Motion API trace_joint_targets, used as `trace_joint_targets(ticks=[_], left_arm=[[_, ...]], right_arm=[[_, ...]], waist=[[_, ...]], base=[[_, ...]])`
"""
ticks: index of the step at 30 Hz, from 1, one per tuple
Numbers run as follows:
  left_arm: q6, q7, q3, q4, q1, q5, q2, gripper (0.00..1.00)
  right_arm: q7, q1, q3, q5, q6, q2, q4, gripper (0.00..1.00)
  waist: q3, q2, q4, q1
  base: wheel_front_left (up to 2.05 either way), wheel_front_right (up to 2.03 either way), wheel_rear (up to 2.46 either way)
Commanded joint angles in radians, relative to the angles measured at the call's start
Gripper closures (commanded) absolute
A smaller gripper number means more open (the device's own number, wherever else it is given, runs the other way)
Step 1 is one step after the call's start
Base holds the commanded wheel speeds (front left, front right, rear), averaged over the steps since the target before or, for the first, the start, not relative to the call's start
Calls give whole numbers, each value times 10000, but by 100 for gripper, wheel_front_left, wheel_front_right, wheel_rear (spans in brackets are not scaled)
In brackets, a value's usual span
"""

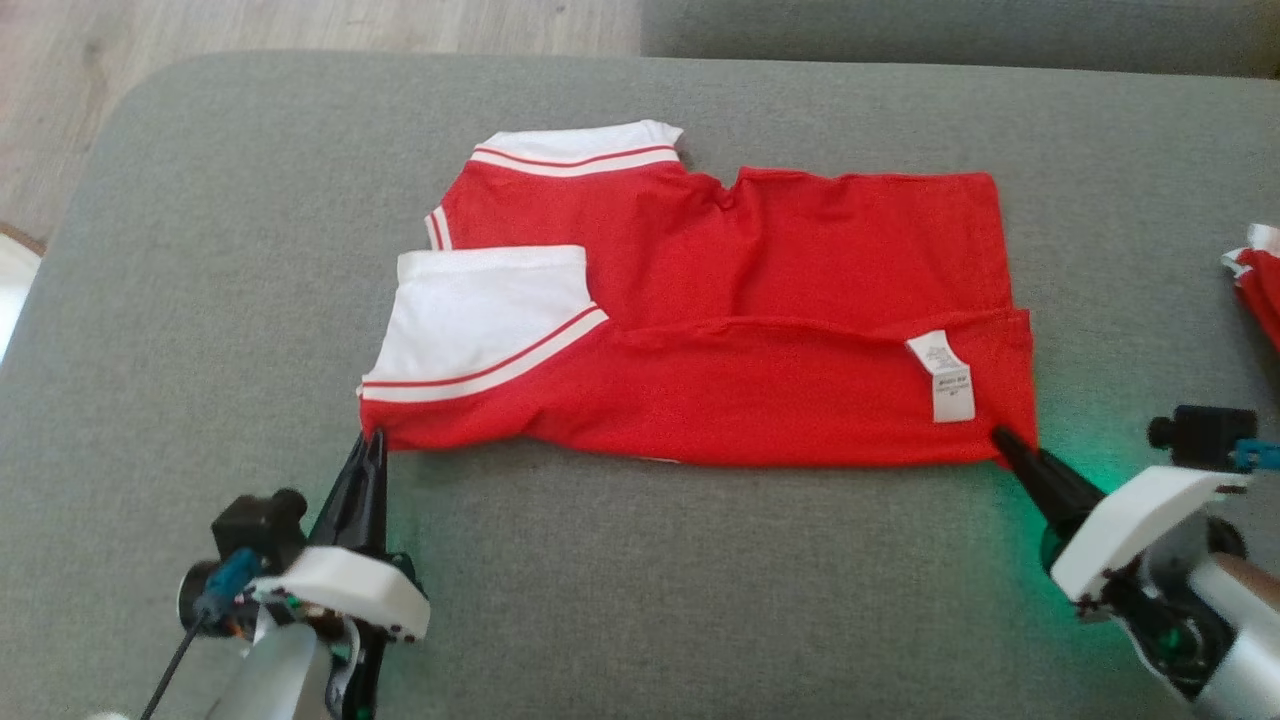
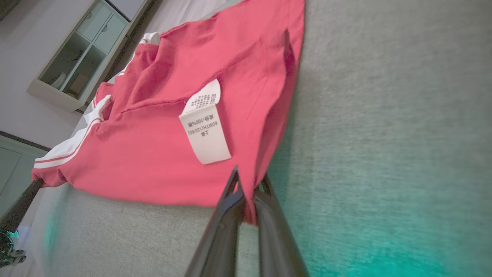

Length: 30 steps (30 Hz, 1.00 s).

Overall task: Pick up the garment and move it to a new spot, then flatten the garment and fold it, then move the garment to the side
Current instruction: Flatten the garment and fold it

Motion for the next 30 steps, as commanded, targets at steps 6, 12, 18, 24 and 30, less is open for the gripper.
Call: trace_joint_targets(ticks=[6,12,18,24,30], left_arm=[[-58,-50,-15,-1264,719,-171,506,100],[-64,52,-339,-2542,2055,-452,653,100],[136,488,-420,-3943,3350,-516,1048,100],[334,1052,-541,-5140,4244,-485,1435,100],[451,1480,-774,-5523,4674,-437,1558,100]], right_arm=[[-196,387,-125,68,65,-868,-601,100],[-427,1332,-265,378,65,-1360,-1119,100],[-743,2501,-504,622,65,-1952,-1529,100],[-822,3426,-753,780,65,-2407,-1783,100],[-744,4171,-882,897,65,-2428,-2058,100]], waist=[[-284,0,-258,0],[-576,0,-314,0],[-837,0,-325,0],[-943,0,-351,0],[-906,0,-361,0]], base=[[0,0,0],[0,0,0],[0,0,0],[0,0,0],[0,0,0]])
